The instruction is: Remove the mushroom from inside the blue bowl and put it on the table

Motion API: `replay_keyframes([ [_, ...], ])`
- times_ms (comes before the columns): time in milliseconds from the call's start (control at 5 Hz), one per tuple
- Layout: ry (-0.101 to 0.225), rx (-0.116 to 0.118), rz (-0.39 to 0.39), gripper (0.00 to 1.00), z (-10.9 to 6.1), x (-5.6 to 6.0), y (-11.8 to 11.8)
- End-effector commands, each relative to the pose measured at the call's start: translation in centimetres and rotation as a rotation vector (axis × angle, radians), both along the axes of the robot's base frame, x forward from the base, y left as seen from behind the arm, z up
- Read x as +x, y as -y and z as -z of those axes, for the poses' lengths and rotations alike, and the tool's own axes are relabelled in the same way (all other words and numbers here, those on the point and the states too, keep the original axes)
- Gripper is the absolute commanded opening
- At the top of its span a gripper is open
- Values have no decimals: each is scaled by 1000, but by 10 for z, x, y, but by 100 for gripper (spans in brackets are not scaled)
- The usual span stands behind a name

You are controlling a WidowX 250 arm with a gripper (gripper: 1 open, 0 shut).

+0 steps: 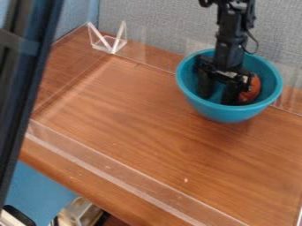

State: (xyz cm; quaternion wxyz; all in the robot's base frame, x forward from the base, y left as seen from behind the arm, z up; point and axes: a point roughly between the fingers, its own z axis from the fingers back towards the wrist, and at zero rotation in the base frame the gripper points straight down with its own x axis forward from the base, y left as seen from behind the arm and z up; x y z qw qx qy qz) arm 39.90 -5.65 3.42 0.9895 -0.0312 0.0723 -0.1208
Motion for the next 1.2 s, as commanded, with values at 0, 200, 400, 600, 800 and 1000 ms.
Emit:
replay_keyframes([
  [0,56,-7,8,0,-15,12,-2],
  [200,51,-6,2,0,-5,11,-13],
  [400,46,-7,61,0,-5,15,-17],
  [600,42,-10,119,0,-5,17,-19],
  [800,39,-14,203,0,-6,20,-23],
  [1000,36,-21,286,0,-9,20,-24],
])
